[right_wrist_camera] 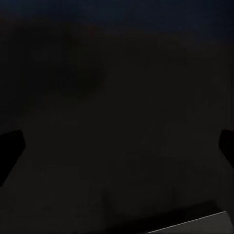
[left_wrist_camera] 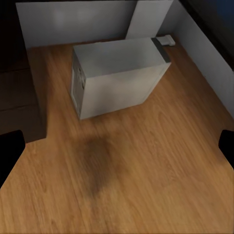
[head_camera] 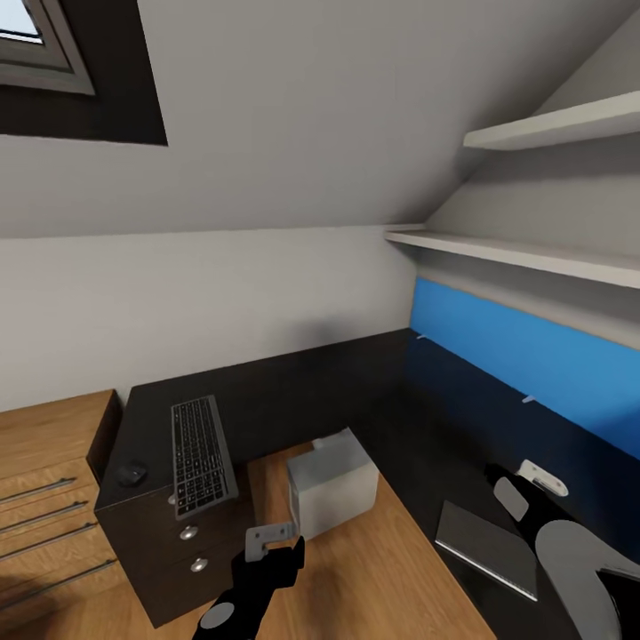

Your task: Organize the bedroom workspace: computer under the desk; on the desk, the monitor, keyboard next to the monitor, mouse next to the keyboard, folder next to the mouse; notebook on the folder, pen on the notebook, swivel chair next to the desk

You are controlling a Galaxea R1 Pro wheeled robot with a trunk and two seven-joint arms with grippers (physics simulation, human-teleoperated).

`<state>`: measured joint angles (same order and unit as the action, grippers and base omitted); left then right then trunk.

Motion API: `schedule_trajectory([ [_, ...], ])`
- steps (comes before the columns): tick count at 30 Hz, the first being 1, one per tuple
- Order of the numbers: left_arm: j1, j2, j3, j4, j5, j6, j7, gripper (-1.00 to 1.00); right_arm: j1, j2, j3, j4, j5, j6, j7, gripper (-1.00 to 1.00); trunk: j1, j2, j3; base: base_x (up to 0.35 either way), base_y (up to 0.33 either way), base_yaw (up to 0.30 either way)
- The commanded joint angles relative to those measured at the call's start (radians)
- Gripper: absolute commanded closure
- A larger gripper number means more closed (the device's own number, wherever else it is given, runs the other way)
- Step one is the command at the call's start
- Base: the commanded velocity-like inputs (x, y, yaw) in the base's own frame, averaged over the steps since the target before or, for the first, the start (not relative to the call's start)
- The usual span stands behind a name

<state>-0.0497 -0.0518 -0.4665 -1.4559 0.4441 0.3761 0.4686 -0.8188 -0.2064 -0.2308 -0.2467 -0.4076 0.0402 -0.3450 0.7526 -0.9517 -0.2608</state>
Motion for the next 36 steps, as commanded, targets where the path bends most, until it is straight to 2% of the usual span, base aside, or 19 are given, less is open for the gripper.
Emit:
schedule_trajectory([
  [1, -0.001, 0.000, -0.001, -0.001, 0.009, 0.002, 0.009, -1.00, 0.000, -0.002, 0.003, -0.001, -0.007, 0.004, -0.004, -1.00, 0.004, -0.008, -0.005, 0.000, 0.000, 0.000],
  [5, -0.001, 0.004, -0.001, -0.001, 0.008, 0.001, 0.009, -1.00, 0.000, -0.007, -0.003, 0.024, -0.040, 0.004, -0.005, -1.00, 0.004, -0.008, -0.005, 0.000, 0.000, 0.000],
  [9, -0.001, 0.005, -0.001, -0.001, 0.009, 0.001, 0.008, -1.00, 0.000, -0.008, -0.003, 0.029, -0.051, 0.004, -0.005, -1.00, 0.004, -0.008, -0.005, 0.000, 0.000, 0.000],
  [17, -0.001, 0.012, 0.003, 0.003, 0.011, 0.001, 0.007, -1.00, 0.000, -0.008, -0.004, 0.033, -0.059, 0.004, -0.005, -1.00, 0.004, -0.008, -0.005, 0.000, -0.015, 0.000],
  [26, -0.001, 0.020, 0.003, 0.007, 0.011, 0.001, 0.007, -1.00, 0.000, -0.008, -0.005, 0.033, -0.060, 0.006, -0.005, -1.00, 0.004, -0.008, -0.005, 0.000, -0.171, 0.000],
  [36, -0.001, 0.023, 0.004, 0.007, 0.011, 0.001, 0.007, -1.00, 0.000, -0.010, -0.005, 0.033, -0.063, 0.006, -0.005, -1.00, 0.004, -0.008, -0.005, -0.003, -0.039, 0.000],
])
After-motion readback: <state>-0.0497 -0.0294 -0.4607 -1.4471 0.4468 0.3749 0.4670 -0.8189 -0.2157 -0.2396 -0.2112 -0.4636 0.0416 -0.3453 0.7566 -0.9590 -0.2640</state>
